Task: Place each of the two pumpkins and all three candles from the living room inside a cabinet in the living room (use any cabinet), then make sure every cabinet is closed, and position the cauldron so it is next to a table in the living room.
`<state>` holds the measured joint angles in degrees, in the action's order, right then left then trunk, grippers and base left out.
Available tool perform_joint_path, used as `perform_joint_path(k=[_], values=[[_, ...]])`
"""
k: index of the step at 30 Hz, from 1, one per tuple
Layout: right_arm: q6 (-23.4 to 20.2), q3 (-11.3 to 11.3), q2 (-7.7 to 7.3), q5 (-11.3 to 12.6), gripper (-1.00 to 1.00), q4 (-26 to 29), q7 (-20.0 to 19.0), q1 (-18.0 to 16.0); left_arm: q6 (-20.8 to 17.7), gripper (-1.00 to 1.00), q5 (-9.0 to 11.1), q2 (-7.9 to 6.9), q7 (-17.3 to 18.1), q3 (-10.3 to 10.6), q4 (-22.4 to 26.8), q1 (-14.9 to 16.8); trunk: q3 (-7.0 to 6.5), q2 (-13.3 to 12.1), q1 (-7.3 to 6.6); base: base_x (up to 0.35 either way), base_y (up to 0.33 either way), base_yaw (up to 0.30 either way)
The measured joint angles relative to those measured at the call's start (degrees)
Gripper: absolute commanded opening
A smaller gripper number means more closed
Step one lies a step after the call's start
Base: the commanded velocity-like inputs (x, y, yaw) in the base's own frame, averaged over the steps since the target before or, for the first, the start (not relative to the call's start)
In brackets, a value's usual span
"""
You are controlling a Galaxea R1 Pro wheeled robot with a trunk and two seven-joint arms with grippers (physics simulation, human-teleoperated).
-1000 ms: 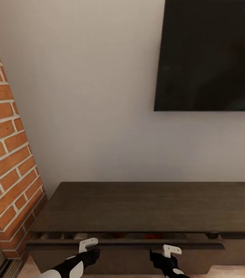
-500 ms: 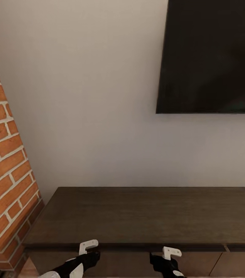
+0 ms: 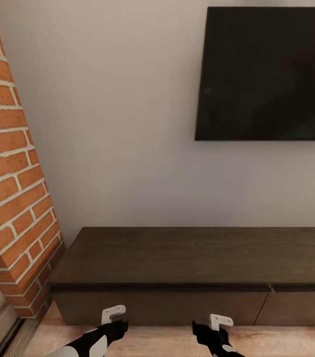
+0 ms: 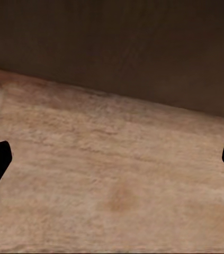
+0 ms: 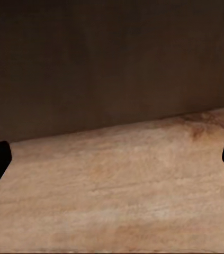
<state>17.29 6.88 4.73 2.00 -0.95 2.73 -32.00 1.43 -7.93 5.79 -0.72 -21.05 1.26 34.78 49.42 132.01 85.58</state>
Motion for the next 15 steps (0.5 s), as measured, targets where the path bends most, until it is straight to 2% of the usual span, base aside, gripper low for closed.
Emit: perform_joint_path(k=[2, 4, 6, 8, 11, 15], values=[[0.0, 0.0, 0.0, 0.0, 1.0, 0.0, 0.0, 0.0, 0.0, 1.0, 0.0, 0.0, 0.0, 0.0, 0.0, 0.0, 0.0, 0.0, 0.0, -0.33, -0.023, 0.0], [-0.33, 0.38, -0.34, 0.11, 1.0, -0.09, -0.32, 0.33, -0.29, 1.0, 0.18, 0.32, -0.25, -0.07, -0.01, -0.32, 0.0, 0.01, -0.31, 0.0, 0.0, 0.0], [-0.98, 1.01, 0.31, 0.07, 1.0, -0.1, -0.03, 0.42, -0.39, 1.0, 0.18, 0.64, -0.11, -0.09, -0.02, -0.98, 0.0, 0.0, -0.03, 0.0, 0.0, 0.0], [-1.33, 0.33, 0.73, 0.07, 1.0, -0.09, 0.14, 0.48, -0.39, 1.0, 0.18, 0.84, -0.04, -0.08, -0.02, -1.63, 0.0, 0.0, -0.03, 0.0, 0.0, 0.0], [-1.42, -0.68, 0.79, 0.08, 1.0, -0.08, 0.18, 1.27, -0.4, 1.0, 0.18, 1.04, 0.01, -0.09, -0.01, -2.06, 0.0, 0.0, -0.01, -0.249, 0.0, 0.0], [-1.35, -0.75, 0.79, 0.08, 1.0, -0.08, 0.19, 1.45, -0.4, 1.0, 0.18, 1.05, 0.0, -0.09, -0.02, -2.06, 0.0, 0.0, 0.0, -0.307, 0.0, 0.0]])
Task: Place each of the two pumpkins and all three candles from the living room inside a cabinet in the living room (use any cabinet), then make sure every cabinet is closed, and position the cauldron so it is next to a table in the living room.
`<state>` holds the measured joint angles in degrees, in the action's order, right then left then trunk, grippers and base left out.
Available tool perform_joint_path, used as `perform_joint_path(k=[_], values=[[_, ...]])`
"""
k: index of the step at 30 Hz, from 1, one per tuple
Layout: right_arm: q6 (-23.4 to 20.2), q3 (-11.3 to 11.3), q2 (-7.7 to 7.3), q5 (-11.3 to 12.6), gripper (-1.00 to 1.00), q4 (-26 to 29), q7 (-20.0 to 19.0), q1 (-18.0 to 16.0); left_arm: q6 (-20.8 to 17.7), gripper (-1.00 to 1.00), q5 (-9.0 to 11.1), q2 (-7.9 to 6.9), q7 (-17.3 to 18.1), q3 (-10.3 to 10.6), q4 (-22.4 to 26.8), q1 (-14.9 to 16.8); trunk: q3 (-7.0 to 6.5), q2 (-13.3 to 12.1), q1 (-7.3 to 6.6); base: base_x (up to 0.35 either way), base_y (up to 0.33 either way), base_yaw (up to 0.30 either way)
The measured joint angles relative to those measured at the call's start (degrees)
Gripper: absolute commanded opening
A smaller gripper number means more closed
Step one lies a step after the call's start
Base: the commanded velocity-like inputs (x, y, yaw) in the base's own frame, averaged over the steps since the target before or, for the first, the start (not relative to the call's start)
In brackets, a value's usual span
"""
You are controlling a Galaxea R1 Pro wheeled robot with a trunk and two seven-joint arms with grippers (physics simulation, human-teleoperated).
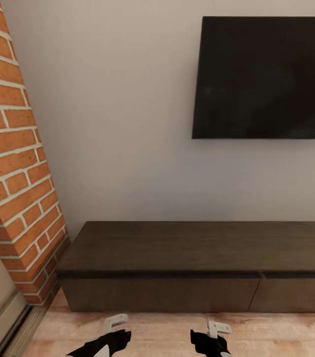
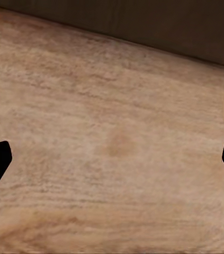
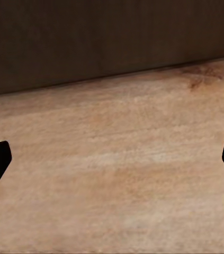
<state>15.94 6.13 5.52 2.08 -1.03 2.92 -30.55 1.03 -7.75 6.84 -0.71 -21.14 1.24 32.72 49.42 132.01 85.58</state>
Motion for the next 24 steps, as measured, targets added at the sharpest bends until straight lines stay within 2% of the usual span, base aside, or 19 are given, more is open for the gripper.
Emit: perform_joint_path(k=[4, 11, 20, 24], values=[[0.2, -0.09, 0.42, 0.06, 1.0, 0.01, 0.09, 0.01, 0.0, 1.0, 0.0, 0.0, 0.0, 0.0, 0.01, 0.0, -0.02, 0.0, 0.0, -0.323, 0.0, 0.085], [0.13, -0.11, 1.22, 0.07, 1.0, 0.0, 0.18, 0.01, 0.0, 1.0, 0.0, 0.0, 0.0, 0.0, 0.01, 0.02, -0.26, 0.0, 0.0, -0.325, -0.054, 0.224], [0.03, -0.09, 1.32, 0.03, 1.0, -0.02, 0.18, 0.01, 0.0, 1.0, 0.0, 0.0, 0.0, 0.0, 0.01, 0.01, -0.64, 0.0, 0.0, -0.326, -0.043, 0.256], [0.01, -0.06, 1.26, 0.01, 1.0, 0.0, 0.18, 0.01, 0.0, 1.0, 0.0, 0.01, 0.08, 0.0, 0.01, 0.0, -0.74, 0.0, -0.02, -0.165, -0.002, 0.228]])
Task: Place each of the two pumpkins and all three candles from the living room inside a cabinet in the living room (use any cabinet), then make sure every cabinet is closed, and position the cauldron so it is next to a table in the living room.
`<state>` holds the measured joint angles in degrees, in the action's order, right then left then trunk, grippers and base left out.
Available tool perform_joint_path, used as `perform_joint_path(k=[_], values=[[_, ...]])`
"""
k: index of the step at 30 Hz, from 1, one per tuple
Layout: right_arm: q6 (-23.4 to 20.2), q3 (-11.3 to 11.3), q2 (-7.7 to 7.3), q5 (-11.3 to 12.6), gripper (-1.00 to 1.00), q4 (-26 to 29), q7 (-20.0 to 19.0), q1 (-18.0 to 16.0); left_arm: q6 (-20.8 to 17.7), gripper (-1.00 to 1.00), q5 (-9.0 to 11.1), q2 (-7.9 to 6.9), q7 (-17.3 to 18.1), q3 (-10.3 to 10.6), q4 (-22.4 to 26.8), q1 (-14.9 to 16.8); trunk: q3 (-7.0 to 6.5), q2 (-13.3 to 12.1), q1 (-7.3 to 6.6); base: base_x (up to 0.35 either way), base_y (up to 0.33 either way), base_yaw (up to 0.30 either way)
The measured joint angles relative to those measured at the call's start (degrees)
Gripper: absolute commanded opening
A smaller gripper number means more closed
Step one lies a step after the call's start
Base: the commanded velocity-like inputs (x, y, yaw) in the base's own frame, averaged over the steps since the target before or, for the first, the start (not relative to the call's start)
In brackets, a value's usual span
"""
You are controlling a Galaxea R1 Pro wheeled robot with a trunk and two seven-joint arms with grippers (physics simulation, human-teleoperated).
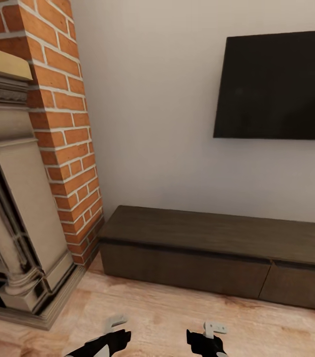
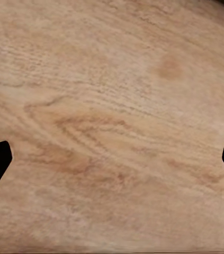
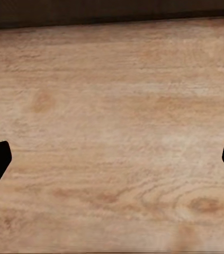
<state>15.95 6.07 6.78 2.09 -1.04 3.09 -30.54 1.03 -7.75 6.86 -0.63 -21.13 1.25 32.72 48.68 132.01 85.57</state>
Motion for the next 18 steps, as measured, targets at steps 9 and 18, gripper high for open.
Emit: perform_joint_path(k=[9, 18], values=[[0.0, 0.03, -0.06, -0.01, 1.0, 0.01, -0.01, 0.0, -0.05, 1.0, 0.0, 0.23, 0.14, 0.0, -0.01, 0.0, -1.29, -2.79, -1.54, -0.025, 0.0, 0.096], [-0.05, -0.04, 0.05, -0.01, 1.0, -0.06, 0.0, 0.0, -0.12, 1.0, 0.0, 0.24, 0.11, 0.0, 0.0, -0.01, -2.91, -6.4, -3.52, -0.001, 0.0, 0.158]])
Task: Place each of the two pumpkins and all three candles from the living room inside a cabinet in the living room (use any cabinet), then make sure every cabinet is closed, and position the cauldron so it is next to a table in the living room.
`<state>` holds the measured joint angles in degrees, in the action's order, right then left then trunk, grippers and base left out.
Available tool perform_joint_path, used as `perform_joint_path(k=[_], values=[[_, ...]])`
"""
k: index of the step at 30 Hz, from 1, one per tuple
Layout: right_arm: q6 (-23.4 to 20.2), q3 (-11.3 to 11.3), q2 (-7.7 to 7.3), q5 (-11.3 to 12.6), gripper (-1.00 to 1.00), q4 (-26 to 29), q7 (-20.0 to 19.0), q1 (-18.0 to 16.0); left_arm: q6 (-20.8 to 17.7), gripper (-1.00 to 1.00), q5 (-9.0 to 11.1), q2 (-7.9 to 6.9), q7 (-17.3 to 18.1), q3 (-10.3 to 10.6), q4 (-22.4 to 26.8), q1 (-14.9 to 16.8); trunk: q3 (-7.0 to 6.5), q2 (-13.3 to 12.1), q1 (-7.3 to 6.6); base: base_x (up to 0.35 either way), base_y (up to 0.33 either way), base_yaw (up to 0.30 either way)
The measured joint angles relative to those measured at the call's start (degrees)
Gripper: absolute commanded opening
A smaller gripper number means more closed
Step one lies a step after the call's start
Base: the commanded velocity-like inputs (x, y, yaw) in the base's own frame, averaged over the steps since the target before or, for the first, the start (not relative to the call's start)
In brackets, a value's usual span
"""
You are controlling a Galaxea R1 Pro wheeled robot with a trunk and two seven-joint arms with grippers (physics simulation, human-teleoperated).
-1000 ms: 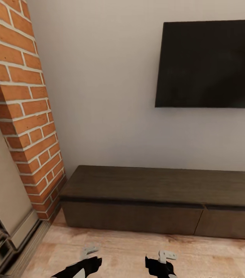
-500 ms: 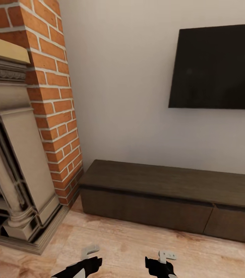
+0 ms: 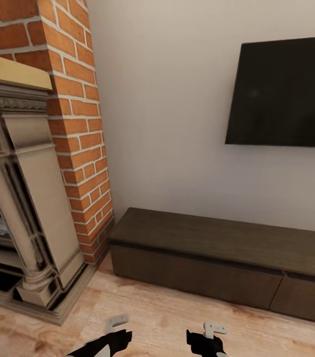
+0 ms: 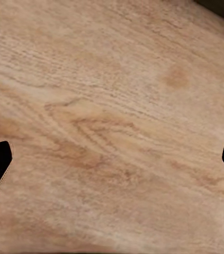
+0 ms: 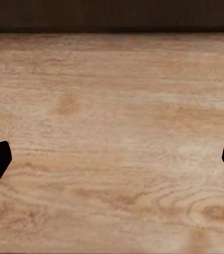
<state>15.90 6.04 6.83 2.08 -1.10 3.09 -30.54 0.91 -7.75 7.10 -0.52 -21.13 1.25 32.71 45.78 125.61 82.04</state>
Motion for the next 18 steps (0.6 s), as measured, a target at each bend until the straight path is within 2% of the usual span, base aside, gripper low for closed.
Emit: perform_joint_path(k=[18], values=[[-0.06, 0.05, -0.03, 0.0, 1.0, -0.01, 0.01, 0.0, 0.04, 1.0, 0.08, -0.25, -0.42, -0.07, 0.0, 0.01, -3.23, -7.22, -3.95, 0.0, 0.0, 0.295]])
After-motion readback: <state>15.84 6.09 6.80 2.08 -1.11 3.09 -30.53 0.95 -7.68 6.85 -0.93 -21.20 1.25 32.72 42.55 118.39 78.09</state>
